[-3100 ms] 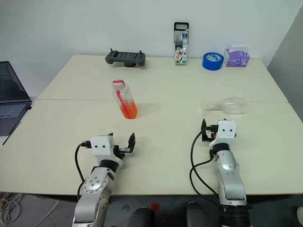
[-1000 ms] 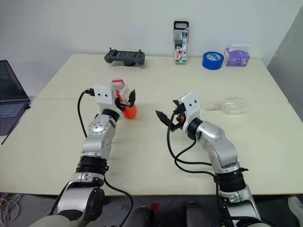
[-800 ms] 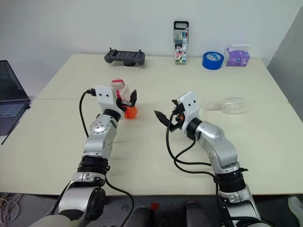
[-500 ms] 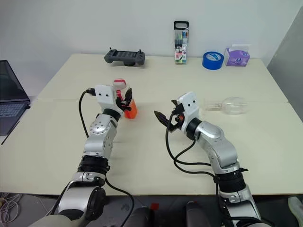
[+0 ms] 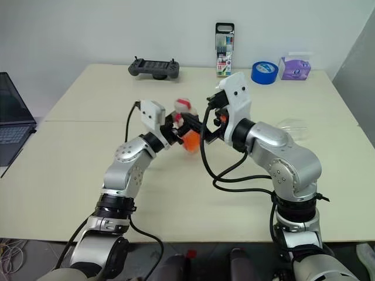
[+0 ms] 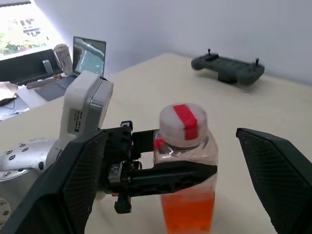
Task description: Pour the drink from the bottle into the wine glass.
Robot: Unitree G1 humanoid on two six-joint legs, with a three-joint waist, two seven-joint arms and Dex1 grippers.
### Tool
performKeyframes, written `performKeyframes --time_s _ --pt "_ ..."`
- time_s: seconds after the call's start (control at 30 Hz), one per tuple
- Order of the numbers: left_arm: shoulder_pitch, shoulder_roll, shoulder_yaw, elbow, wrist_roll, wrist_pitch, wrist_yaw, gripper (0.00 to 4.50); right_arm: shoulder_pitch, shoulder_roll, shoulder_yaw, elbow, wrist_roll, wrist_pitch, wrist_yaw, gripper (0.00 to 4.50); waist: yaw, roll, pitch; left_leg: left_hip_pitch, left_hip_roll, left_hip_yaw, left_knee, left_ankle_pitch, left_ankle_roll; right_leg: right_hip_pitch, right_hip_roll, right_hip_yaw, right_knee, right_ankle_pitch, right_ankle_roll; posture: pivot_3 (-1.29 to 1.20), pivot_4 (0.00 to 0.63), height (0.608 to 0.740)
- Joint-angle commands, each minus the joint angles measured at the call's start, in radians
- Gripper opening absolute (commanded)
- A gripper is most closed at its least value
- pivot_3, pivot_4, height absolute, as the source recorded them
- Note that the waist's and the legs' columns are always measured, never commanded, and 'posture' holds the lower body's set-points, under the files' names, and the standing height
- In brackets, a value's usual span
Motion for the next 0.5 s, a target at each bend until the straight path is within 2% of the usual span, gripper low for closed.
performKeyframes --time_s 0.03,0.5 --pt "-0.026 0.003 -0.032 -0.062 0.017 -0.029 -0.035 2.03 -0.027 0.006 -0.002 -0.028 -0.029 0.026 -0.067 4.50 0.000 0.000 0.000 0.000 0.000 0.000 0.000 0.000 0.000 0.000 0.000 0.000 0.000 0.000 0.000 0.00 0.150 0.740" --pt "-0.024 -0.026 -0.074 -0.098 0.016 -0.018 -0.074 2.03 0.022 0.067 0.037 0.004 -0.129 -0.010 -0.180 4.50 0.000 0.000 0.000 -0.001 0.000 0.000 0.000 0.000 0.000 0.000 0.000 0.000 0.000 0.000 0.000 0.00 0.150 0.740"
